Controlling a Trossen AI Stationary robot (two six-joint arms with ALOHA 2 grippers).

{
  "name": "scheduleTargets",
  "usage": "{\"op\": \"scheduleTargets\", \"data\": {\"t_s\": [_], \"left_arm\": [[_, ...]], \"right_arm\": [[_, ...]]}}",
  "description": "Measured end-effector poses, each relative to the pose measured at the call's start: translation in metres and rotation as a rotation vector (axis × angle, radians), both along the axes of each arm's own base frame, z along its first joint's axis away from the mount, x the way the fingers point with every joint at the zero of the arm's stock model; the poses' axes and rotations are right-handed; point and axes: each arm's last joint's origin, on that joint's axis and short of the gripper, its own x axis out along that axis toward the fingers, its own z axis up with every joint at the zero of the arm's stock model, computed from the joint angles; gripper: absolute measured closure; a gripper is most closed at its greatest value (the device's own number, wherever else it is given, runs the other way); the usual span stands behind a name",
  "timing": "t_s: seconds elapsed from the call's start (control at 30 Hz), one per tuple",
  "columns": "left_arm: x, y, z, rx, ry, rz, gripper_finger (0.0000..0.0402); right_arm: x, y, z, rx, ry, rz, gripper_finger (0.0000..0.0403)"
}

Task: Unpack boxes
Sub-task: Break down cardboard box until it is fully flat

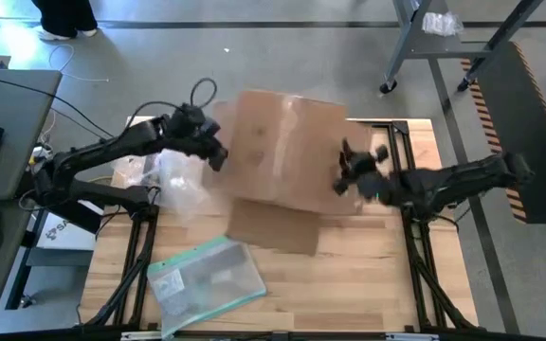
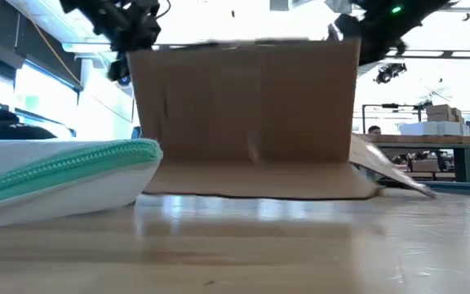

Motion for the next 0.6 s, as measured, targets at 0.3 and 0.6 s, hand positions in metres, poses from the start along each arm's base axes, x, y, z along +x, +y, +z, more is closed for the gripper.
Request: {"op": "scheduleTargets", "data": {"t_s": [0.3, 0.6], "left_arm": [[0.009, -0.04, -0.037, -0.099, 0.055, -0.025, 0.0401], [0.009, -0.047, -0.018, -0.027, 0.009, 0.026, 0.0401]], "right_arm": [[0.006, -0.084, 0.002, 0.12, -0.034, 0.065, 0.028], [-0.004, -0.12, 0.005, 0.129, -0.003, -0.012, 0.028]]}}
